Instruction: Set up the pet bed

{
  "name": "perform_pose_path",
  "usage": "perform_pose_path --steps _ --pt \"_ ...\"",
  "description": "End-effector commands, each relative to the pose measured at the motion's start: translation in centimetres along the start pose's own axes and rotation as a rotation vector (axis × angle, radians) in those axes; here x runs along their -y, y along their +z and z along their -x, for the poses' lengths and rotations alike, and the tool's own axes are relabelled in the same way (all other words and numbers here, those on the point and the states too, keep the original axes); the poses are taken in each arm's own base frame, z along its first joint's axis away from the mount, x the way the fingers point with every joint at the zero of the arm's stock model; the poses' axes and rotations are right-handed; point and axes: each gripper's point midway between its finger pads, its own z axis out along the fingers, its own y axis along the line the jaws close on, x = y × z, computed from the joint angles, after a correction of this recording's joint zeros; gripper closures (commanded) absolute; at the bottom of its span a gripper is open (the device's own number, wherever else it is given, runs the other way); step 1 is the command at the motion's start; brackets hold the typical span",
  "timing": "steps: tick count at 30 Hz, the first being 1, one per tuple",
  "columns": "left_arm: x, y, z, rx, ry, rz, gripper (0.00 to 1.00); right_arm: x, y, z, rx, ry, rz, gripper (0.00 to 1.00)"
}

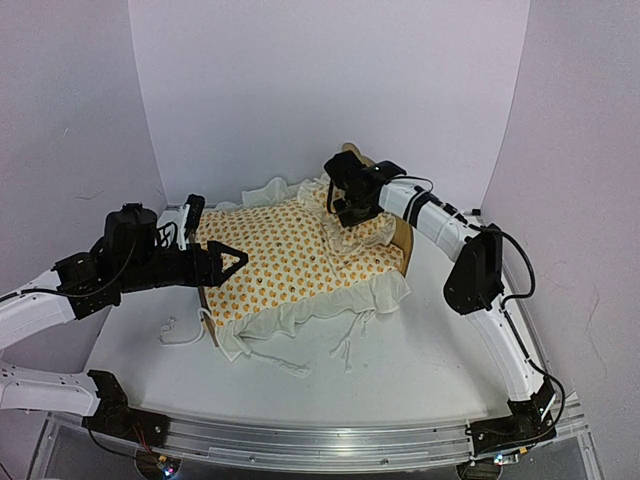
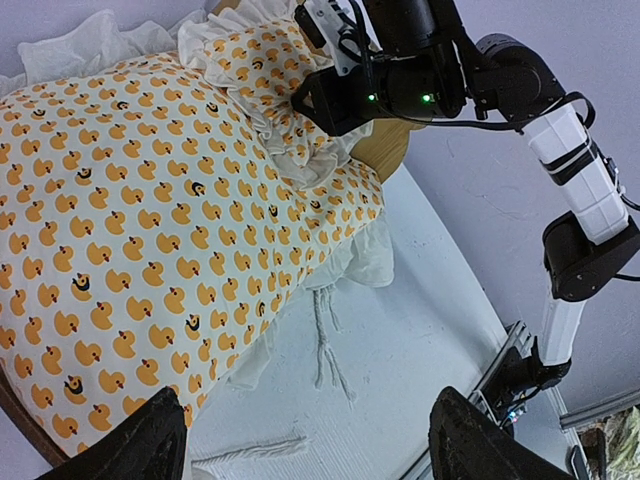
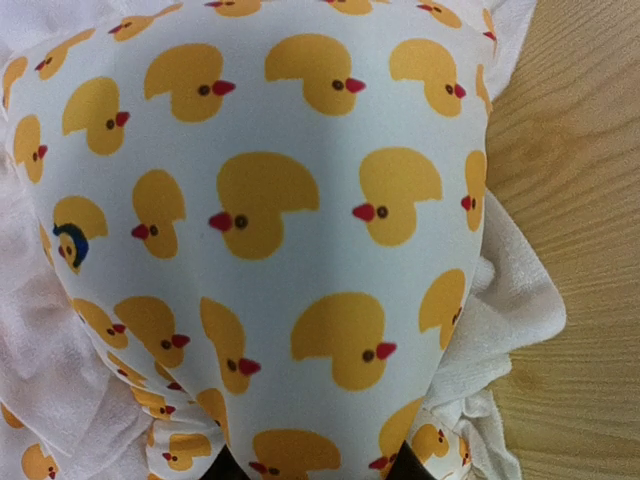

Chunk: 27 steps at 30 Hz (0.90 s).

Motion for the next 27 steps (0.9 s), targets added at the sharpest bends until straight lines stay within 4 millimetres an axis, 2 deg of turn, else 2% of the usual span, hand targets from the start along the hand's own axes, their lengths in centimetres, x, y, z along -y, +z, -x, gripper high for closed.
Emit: perform_pose_path --steps 1,6,11,13,15,17,19,22,24,27 --pt "1.1 -0.2 1.4 0.036 -0.006 -0.038 0.16 1.8 -4.1 4.3 0.127 0.094 0.024 0.66" --pt "1.3 -0.2 1.5 0.033 -0.009 -0.046 0.16 1.1 -7.2 5.4 0.163 0.094 0.102 0.55" --pt "1.3 -0.3 1.6 0.039 -0.014 -0.048 0.16 -0.1 -10.9 5.5 0.165 0.087 0.214 0.38" --pt "1.2 -0.7 1.9 0.059 -0.015 -0.041 0.16 0.3 -13.1 5.2 0.159 0.077 0.254 0.27" --pt "1.0 -1.1 2.2 0.082 -0.012 -0.028 0.15 0.9 -14.3 4.4 0.141 0.051 0.262 0.17" --pt "0.9 -1.5 2.8 0.104 0.006 -0.010 0.14 2.5 -16.2 3.8 0.146 0.021 0.269 0.06" --pt "0.5 -1.7 3.3 0.114 0.026 0.022 0.13 4.2 -17.5 2.4 0.120 -0.002 0.273 0.02" --pt "-1.2 -2.6 4.8 0.166 0.060 0.122 0.10 7.3 -18.5 -1.7 0.044 -0.018 0.251 0.02" --pt "-3.6 -3.6 6.2 0.213 0.062 0.200 0.09 10.2 -19.0 -5.0 -0.003 0.002 0.217 0.02" --pt "-8.0 -6.1 8.8 0.293 0.039 0.285 0.08 15.2 -18.4 -10.4 -0.101 0.127 0.189 0.02"
